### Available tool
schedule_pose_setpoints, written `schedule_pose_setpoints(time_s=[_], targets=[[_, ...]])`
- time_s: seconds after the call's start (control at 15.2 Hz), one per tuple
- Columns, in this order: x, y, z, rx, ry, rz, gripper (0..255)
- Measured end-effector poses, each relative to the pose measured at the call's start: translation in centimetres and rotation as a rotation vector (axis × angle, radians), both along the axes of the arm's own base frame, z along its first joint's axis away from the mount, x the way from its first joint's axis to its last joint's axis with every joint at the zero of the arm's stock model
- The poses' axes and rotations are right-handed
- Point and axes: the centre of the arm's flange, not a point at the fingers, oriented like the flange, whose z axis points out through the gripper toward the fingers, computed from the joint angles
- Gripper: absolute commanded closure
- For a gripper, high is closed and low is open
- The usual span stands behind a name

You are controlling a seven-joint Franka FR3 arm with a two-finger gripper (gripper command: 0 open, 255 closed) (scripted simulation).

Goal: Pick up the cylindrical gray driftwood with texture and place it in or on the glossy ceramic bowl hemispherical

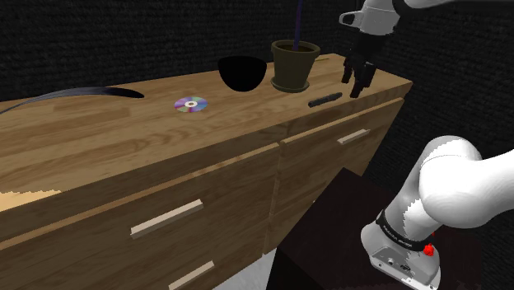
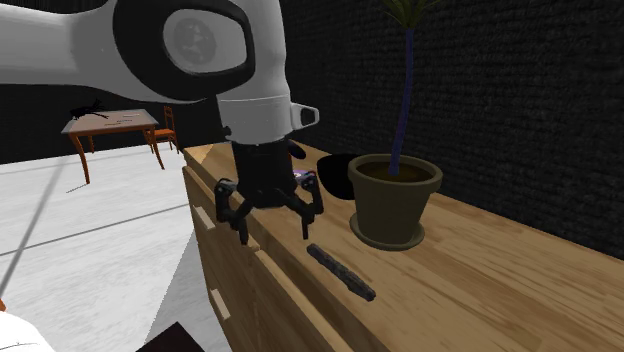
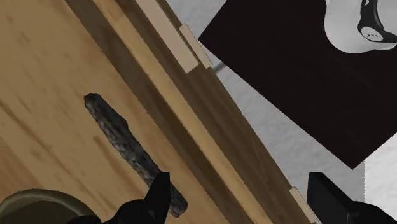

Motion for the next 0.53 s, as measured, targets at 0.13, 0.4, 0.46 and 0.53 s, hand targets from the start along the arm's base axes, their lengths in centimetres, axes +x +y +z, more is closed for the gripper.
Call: schedule_pose_setpoints(time_s=[0.13, 0.4, 0.46, 0.53], targets=[[0.7, -1.8, -1.6, -0.023, -0.016, 0.146, 0], [4.0, -4.7, -3.0, -0.074, -0.050, 0.445, 0], [4.8, -5.1, -3.5, -0.085, -0.058, 0.520, 0], [5.6, -5.7, -4.0, -0.096, -0.065, 0.586, 0]])
